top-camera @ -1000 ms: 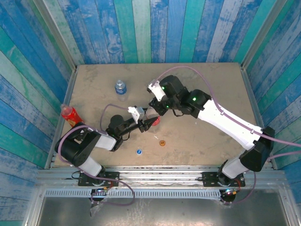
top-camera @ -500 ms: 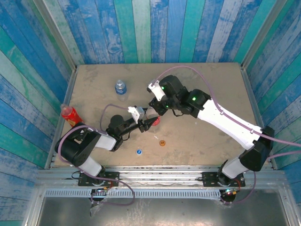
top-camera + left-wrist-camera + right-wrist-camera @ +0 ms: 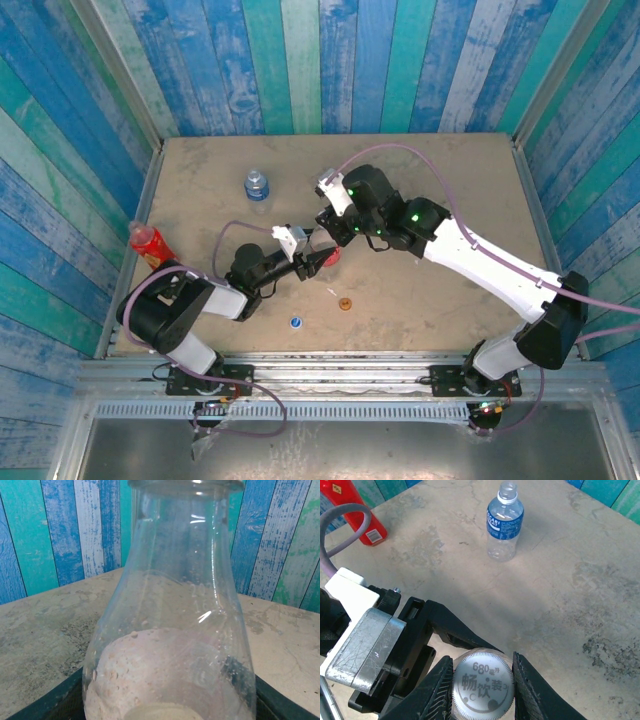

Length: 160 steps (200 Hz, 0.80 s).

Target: Screw on the bottle caps

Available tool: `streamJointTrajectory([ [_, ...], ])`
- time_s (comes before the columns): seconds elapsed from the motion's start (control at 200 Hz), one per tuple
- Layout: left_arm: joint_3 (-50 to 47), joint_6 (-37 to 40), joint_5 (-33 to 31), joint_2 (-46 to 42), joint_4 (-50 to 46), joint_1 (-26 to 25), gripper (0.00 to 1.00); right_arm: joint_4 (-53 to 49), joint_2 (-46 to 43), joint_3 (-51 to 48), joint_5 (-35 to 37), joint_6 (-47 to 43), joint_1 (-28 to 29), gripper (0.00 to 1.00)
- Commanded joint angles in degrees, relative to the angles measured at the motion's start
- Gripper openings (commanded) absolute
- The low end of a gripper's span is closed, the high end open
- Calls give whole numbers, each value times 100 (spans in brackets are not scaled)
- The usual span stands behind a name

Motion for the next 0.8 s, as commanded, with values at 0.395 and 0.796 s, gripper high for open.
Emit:
streamJointTrajectory([
  [0.395,122,155,193,35,-333,-91,63,-259,-23,-524,114,121,62,38],
  [0.796,92,320,202,16,-426,-91,64,-1055,311,163,-12,125,54,29],
])
